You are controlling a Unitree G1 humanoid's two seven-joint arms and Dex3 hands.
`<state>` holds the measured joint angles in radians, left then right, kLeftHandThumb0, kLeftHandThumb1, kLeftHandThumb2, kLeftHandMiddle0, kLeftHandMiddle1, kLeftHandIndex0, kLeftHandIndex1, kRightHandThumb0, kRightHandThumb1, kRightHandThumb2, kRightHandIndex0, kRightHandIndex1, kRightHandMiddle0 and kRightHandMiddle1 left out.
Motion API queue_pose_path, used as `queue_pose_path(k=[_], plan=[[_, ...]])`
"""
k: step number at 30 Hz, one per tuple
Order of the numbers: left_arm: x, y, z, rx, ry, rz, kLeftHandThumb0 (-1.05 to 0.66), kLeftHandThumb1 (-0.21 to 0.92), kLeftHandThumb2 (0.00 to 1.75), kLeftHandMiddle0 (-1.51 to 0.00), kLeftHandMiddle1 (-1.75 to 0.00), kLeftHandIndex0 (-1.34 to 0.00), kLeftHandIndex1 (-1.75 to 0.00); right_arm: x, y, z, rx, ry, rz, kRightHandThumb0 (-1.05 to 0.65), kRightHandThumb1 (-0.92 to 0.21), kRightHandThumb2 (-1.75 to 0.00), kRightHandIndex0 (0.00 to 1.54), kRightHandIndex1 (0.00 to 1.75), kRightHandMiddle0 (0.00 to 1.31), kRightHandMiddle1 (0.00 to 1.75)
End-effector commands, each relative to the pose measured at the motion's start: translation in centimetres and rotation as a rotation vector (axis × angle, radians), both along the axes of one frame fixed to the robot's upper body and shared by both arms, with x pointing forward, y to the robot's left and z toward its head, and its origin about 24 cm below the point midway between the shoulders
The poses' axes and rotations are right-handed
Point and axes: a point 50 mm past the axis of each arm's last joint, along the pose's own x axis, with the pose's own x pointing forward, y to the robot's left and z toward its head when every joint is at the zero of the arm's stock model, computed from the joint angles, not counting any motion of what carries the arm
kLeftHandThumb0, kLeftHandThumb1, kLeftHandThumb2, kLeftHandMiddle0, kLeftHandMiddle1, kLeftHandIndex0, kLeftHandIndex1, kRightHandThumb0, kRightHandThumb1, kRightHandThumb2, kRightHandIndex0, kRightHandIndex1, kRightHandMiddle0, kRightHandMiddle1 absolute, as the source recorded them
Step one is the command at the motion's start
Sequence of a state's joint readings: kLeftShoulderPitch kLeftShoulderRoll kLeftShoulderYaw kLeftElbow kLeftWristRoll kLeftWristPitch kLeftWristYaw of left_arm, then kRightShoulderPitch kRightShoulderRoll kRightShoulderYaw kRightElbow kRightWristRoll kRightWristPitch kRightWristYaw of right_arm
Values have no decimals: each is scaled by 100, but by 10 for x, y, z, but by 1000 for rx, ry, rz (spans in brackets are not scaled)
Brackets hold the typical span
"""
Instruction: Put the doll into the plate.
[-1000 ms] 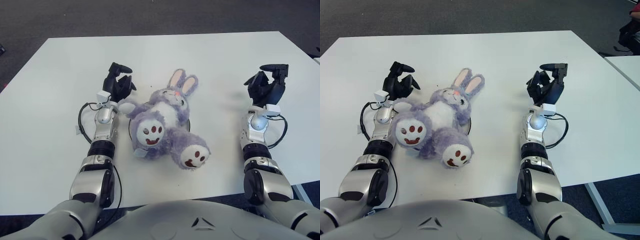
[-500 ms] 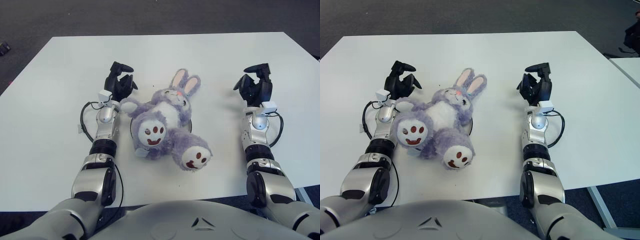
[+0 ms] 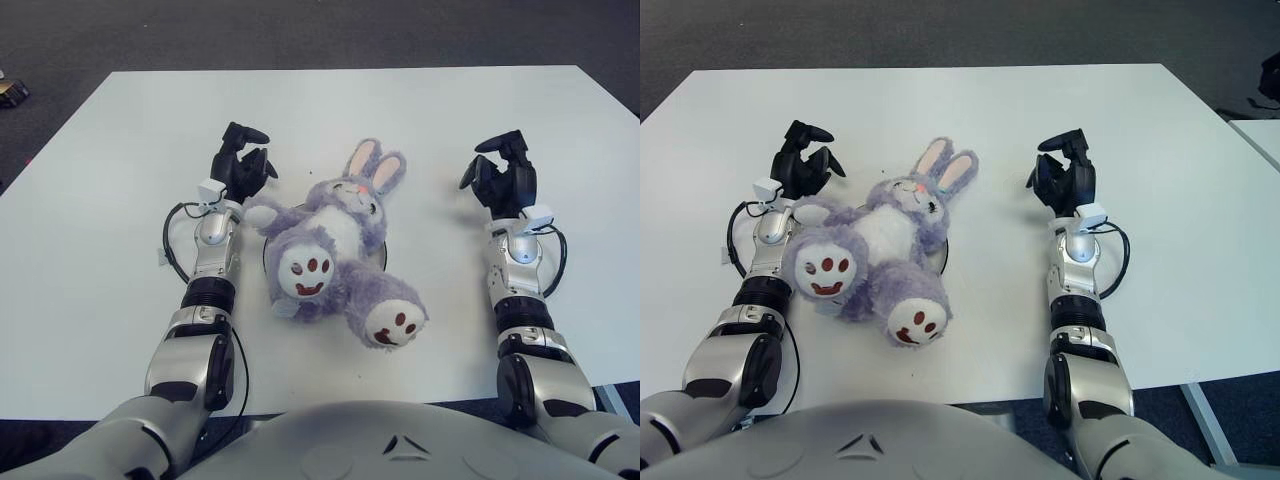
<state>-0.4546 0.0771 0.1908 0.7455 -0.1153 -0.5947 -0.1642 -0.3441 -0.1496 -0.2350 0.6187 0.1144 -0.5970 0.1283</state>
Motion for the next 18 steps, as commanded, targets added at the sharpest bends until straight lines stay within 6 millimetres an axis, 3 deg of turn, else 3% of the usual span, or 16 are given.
queue_pose_path(k=[1,18], plan=[[-21,1,-40,-46,144,22,-35,92,42,-89,-175,-31,-164,-25,3,-48,38,202,-4,-35,-92,-51,84,175,21,175],[-17,1,-43,23,315,43,-35,89,51,-90,-175,-27,-170,-23,-2,-49,-49,344,-29,-36,-81,-66,83,175,27,175]])
